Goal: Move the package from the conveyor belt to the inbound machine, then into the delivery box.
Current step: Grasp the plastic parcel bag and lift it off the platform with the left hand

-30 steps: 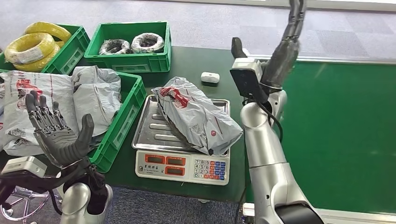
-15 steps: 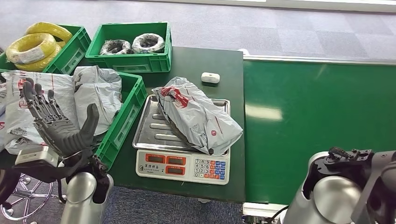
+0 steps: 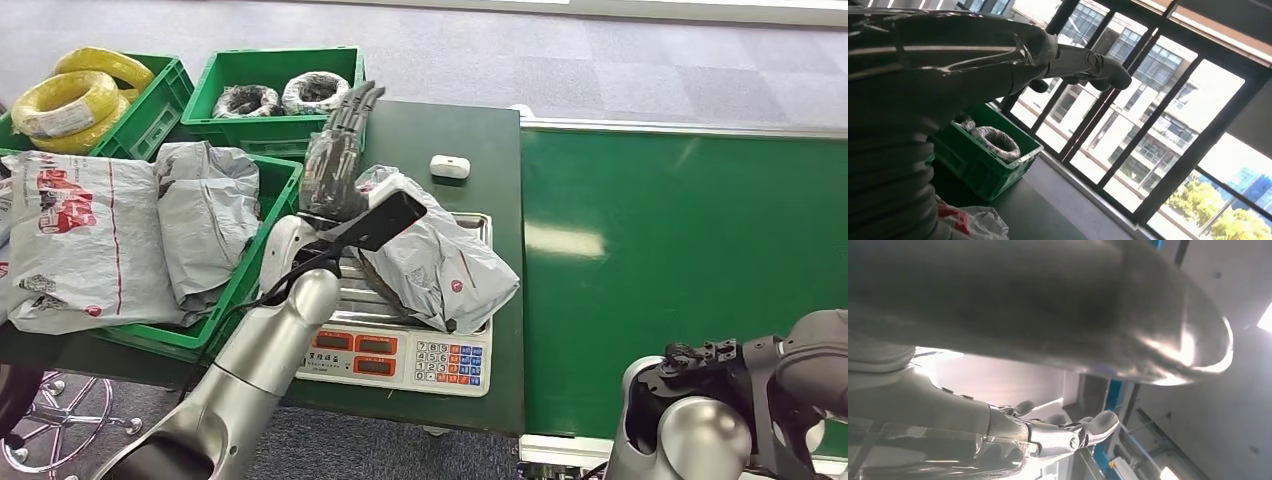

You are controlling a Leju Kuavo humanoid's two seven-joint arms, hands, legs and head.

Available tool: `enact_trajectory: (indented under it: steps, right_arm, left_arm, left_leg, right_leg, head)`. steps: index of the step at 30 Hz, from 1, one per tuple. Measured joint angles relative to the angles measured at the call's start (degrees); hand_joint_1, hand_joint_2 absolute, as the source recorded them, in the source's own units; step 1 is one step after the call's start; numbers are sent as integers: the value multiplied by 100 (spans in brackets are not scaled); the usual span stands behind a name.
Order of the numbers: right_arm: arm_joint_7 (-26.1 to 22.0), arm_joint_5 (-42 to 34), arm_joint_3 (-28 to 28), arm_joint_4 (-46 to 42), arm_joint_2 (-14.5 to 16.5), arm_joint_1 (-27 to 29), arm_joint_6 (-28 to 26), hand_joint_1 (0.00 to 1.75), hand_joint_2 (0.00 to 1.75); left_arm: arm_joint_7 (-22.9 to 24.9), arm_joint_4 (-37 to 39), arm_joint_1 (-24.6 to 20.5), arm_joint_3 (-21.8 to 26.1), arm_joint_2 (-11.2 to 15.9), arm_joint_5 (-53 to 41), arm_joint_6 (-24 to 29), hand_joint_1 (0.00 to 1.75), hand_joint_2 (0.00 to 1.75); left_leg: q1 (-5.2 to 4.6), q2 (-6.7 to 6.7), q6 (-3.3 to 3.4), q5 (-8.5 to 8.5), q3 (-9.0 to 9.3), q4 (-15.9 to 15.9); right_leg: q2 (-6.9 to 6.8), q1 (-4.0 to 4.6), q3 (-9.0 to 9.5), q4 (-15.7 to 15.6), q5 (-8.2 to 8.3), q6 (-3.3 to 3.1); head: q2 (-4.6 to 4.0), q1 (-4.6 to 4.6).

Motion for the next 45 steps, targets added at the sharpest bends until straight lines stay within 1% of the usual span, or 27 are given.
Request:
enact_trajectory:
  steps: [3, 7, 11, 15, 20, 27, 28, 31, 32, 35, 41, 43, 45]
  right_arm:
    - [-7, -15, -17, 120, 13, 37, 0, 0, 0]
    - [-8, -31, -44, 202, 20, 55, 0, 0, 0]
    - [-9, -98, -66, 290, 30, 96, 0, 0, 0]
    - [-11, -107, -46, 341, 32, 168, 0, 0, 0]
    - [-14, -137, 38, 369, 32, 241, 0, 0, 0]
    - [-14, -113, 143, 396, 32, 284, 0, 0, 0]
    - [-14, -107, 156, 401, 32, 284, 0, 0, 0]
    - [-14, -95, 189, 409, 32, 284, 0, 0, 0]
    - [-14, -93, 197, 410, 32, 284, 0, 0, 0]
    - [-14, -84, 209, 411, 32, 284, 0, 0, 0]
    - [-14, -82, 240, 411, 32, 284, 0, 0, 0]
    - [-14, -82, 250, 411, 32, 284, 0, 0, 0]
    - [-14, -82, 257, 411, 32, 284, 0, 0, 0]
  left_arm:
    - [76, 560, -233, -138, -120, -171, -54, 0, 175]
    - [114, 949, -390, -217, -184, -222, -79, 0, 175]
    - [381, 1518, -552, -437, -287, -749, -302, 0, 175]
    - [610, 2219, -586, -704, -391, -1138, -340, 0, 175]
    - [845, 2974, -549, -976, -389, -1509, -633, 0, 175]
    - [965, 3382, -562, -1180, -382, -1638, -683, 0, 175]
    - [982, 3407, -578, -1203, -382, -1665, -708, 5, 175]
    - [1026, 3454, -607, -1260, -382, -1757, -835, 107, 175]
    - [1027, 3464, -610, -1269, -382, -1774, -894, 136, 175]
    - [1015, 3493, -609, -1294, -380, -1792, -1026, 136, 175]
    - [1010, 3555, -589, -1325, -376, -1798, -1062, 136, 175]
    - [1010, 3568, -590, -1328, -375, -1798, -1063, 150, 175]
    - [1009, 3580, -583, -1334, -373, -1800, -1069, 167, 175]
  left_leg:
    - [0, 10, 0, -2, -1, 0]
    - [0, 5, -1, -2, -2, 0]
    - [0, 3, -1, -2, -3, 0]
    - [-1, 7, -1, -2, -5, 0]
    - [1, 4, -1, -3, -5, -2]
    - [1, 3, -1, -3, 1, -2]
    - [1, 3, -1, -3, 4, -2]
    - [0, 2, 0, -4, 13, -2]
    - [0, 2, 0, -4, 17, -2]
    - [1, 1, -1, -4, 22, -3]
    - [0, 1, 0, -2, 29, -3]
    - [0, 0, 0, -2, 30, -3]
    - [0, 0, 0, -3, 30, -2]
  right_leg:
    - [12, 0, -5, 0, 0, 0]
    - [12, 0, -7, 0, -1, 0]
    - [10, 0, -6, 0, -2, 1]
    - [11, -1, -6, 0, -1, 1]
    - [10, 1, -7, 0, -2, 1]
    - [10, 1, 3, 0, -4, 2]
    - [10, 0, 6, 0, -4, 2]
    - [9, 0, 16, -1, -4, 2]
    - [9, 0, 20, -1, -4, 2]
    - [4, 0, 28, -1, -5, 3]
    - [2, 0, 35, -1, -4, 3]
    - [2, 0, 36, -1, -4, 3]
    - [3, 0, 34, 0, -4, 3]
  head:
    - [0, 0]
    - [0, -1]
    - [0, 0]
    - [0, 0]
    - [0, -2]
    - [0, 0]
    - [0, 0]
    - [0, -2]
    - [0, -1]
    - [0, -1]
    - [0, -1]
    - [0, 0]
    - [0, -1]
